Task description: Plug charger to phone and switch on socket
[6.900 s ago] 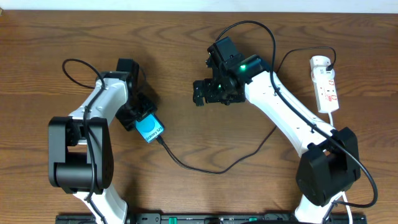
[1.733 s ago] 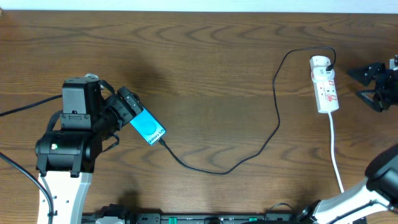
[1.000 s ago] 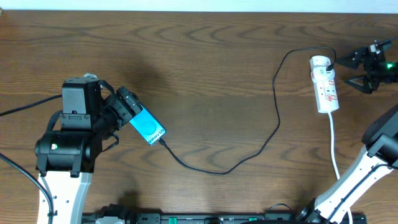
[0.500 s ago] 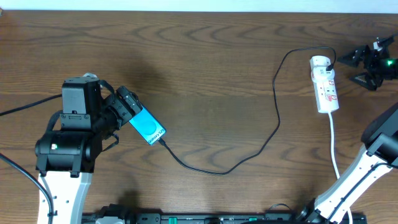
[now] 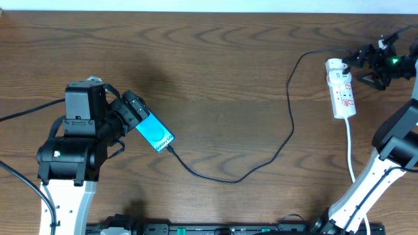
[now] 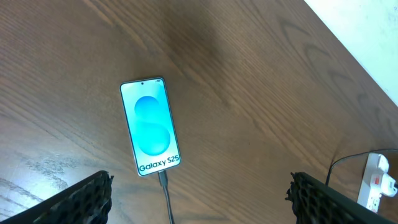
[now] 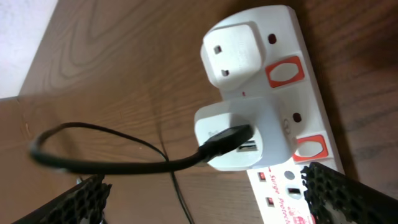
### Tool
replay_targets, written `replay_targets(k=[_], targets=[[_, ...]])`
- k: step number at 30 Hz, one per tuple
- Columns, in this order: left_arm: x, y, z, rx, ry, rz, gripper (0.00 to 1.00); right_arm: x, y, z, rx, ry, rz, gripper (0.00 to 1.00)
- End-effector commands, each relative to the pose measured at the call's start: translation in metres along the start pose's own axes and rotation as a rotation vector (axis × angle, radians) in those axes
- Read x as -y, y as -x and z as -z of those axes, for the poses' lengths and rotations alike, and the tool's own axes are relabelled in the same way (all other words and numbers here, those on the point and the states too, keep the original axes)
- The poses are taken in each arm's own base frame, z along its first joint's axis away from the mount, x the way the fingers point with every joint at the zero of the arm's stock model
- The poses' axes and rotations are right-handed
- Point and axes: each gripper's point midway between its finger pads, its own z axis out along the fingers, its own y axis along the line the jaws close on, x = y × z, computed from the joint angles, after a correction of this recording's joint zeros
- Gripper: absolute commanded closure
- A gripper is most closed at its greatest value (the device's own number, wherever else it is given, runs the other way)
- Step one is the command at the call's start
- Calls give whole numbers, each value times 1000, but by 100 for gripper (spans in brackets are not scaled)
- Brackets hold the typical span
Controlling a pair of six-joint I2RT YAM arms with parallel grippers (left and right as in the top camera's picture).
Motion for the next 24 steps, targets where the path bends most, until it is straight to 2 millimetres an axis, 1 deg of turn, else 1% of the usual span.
replay_targets(k=[1, 10, 13, 18, 24], targets=[[3, 8, 8, 33, -9, -20, 9, 9, 2, -8, -11, -14, -3, 1], [3, 8, 8, 32, -9, -20, 9, 14, 1, -12, -20, -24, 9, 1], [3, 8, 8, 32, -9, -20, 9, 17, -1, -17, -30, -22, 5, 1], [3, 8, 8, 32, -9, -20, 9, 25, -5, -30, -62, -4, -10, 1], [3, 8, 8, 32, -9, -20, 9, 23, -7, -32, -69, 5, -1, 1]])
